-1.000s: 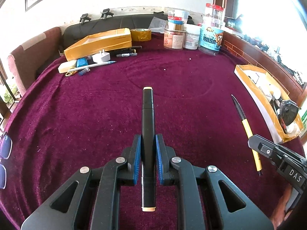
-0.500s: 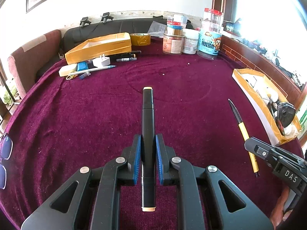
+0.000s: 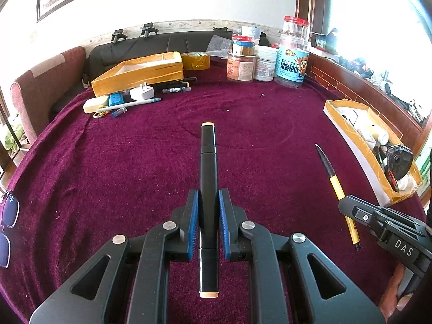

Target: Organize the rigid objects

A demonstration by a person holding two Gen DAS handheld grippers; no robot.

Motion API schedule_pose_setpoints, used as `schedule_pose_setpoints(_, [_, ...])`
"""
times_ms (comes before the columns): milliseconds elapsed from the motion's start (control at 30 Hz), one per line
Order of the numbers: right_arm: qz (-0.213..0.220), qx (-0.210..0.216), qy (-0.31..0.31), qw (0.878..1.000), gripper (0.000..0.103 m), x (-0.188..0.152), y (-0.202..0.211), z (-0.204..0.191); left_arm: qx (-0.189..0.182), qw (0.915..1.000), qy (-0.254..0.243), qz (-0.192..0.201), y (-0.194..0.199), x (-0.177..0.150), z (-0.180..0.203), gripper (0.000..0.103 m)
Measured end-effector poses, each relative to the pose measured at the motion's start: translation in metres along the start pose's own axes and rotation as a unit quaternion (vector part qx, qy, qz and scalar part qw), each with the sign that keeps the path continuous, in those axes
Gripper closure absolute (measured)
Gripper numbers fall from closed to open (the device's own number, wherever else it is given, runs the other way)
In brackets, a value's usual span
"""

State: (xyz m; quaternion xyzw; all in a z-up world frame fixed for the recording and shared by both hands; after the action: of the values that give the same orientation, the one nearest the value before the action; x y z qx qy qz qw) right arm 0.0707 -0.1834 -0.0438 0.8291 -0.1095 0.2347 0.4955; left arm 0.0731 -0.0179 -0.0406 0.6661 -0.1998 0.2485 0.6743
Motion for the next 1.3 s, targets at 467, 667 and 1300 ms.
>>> schedule_pose_setpoints(467, [0.057,0.017,-0.023,0.998,0.096,0.025,0.056,0.025,-0.048,0.9980,-0.020,-0.035,0.017,0.016,0.032,0.091])
schedule_pose_setpoints(667, [0.112,-0.066,-0.067,0.989,0.096,0.056,0.130,0.100,-0.149,0.9835,-0.072,-0.073,0.024,0.040,0.127,0.091])
schedule_pose_setpoints(1300, [0.023,-0.176,-0.125,0.976,0.084,0.084,0.110,0.227,-0.192,0.9553,-0.149,-0.168,-0.057,0.066,0.324,0.087])
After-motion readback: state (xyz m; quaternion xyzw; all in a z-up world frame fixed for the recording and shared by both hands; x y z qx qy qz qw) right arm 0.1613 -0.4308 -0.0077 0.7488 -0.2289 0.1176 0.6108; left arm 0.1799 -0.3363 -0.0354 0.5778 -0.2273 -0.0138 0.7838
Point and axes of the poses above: each gripper's, at about its wrist camera, not at the fingertips, and y roughly against the way its jaws point, z to its right, x to its top, the point moved 10 cm from there along -y, roughly the way its jaws point, and after that the axes turned 11 degrees about -z, right-handed, at the moved point
